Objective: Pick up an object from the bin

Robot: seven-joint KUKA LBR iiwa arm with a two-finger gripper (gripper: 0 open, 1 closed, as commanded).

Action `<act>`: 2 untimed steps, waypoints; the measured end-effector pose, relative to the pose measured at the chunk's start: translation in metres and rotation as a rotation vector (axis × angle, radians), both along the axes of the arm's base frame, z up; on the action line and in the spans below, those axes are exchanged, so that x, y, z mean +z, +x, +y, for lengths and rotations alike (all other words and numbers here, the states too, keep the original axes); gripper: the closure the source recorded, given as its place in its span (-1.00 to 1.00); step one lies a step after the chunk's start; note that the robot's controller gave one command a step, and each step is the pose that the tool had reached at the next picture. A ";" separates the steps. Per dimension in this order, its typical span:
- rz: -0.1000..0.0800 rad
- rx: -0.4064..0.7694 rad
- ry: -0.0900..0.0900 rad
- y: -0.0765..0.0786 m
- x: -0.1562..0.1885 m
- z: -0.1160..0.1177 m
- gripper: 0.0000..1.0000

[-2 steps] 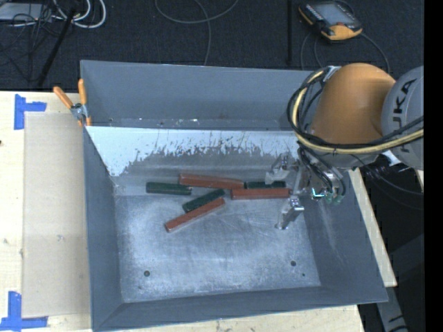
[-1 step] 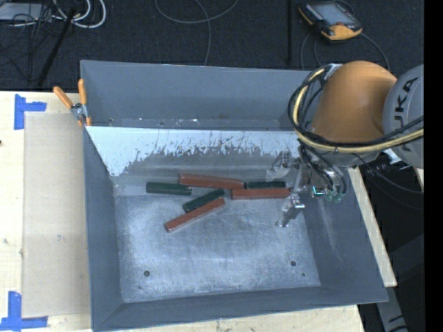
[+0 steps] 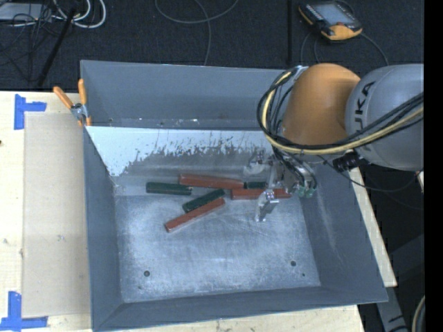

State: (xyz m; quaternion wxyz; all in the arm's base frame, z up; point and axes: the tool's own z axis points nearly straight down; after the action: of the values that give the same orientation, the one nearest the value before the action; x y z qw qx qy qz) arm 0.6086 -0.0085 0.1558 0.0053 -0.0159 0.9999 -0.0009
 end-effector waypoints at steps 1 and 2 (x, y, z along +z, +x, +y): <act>0.018 0.013 0.005 0.004 -0.034 0.013 -1.00; 0.009 -0.012 0.002 0.010 -0.034 0.018 -1.00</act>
Offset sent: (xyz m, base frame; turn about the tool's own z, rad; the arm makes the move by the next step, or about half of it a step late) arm 0.0132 0.0346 -0.0382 0.0232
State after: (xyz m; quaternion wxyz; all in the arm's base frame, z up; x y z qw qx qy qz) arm 0.6188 0.0094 0.1216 0.0009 -0.0099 1.0000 0.0000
